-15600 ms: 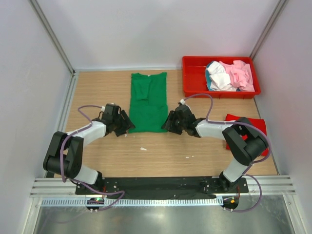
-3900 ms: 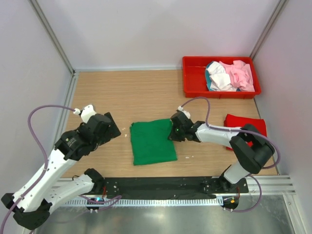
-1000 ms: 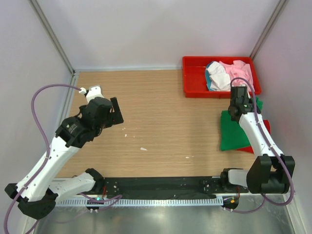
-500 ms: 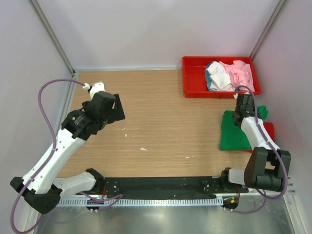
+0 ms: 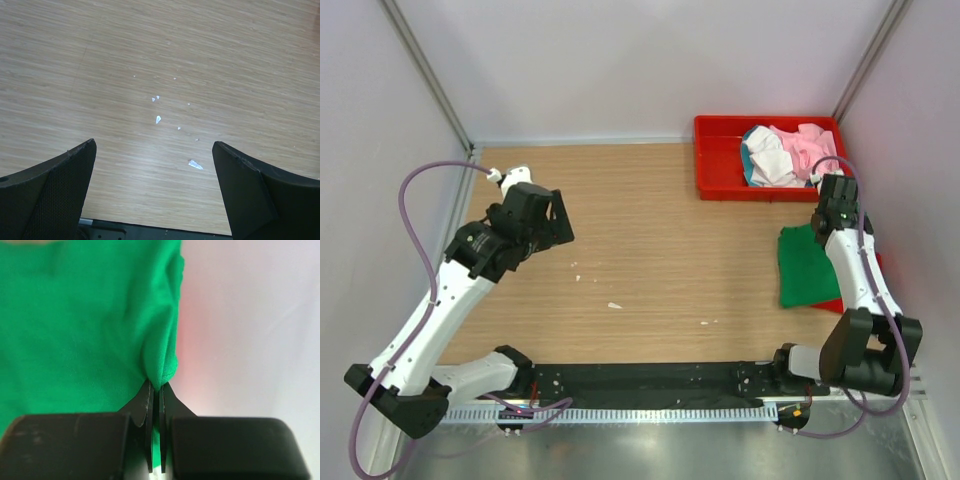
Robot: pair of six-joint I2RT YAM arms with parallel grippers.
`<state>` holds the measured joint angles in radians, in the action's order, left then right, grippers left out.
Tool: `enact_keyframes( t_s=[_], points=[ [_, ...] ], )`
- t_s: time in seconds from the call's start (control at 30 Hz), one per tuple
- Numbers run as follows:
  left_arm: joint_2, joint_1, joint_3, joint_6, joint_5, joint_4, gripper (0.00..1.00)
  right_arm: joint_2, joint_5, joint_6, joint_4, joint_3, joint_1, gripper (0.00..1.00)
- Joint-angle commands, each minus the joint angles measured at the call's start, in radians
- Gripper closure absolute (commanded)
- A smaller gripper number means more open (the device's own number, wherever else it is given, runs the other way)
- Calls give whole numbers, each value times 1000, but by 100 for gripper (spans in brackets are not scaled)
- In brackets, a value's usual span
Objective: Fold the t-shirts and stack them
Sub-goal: Neatly place the folded tshirt to the corner
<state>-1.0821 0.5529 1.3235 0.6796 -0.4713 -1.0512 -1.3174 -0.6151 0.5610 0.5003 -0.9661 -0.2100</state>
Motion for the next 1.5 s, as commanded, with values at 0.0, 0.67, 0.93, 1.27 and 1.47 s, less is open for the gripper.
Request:
enact_keyframes(
  t_s=[0.0,0.67,0.93,1.27,1.47],
  points=[
    [10,-14,-1,-20,33,42,0,124,113,-62,101,-117,9,99],
    [36,-22,-24,9,80,51,0,29,28,-233,322,-327,210,99],
    [51,-22,-29,15,76,39,0,24,70,-277,394,-431,245,99],
    [73,-25,-56,34,79,48,0,20,28,-276,437,-467,245,99],
    [71,-25,-56,32,79,46,0,37,11,-265,414,-428,245,99]
  ],
)
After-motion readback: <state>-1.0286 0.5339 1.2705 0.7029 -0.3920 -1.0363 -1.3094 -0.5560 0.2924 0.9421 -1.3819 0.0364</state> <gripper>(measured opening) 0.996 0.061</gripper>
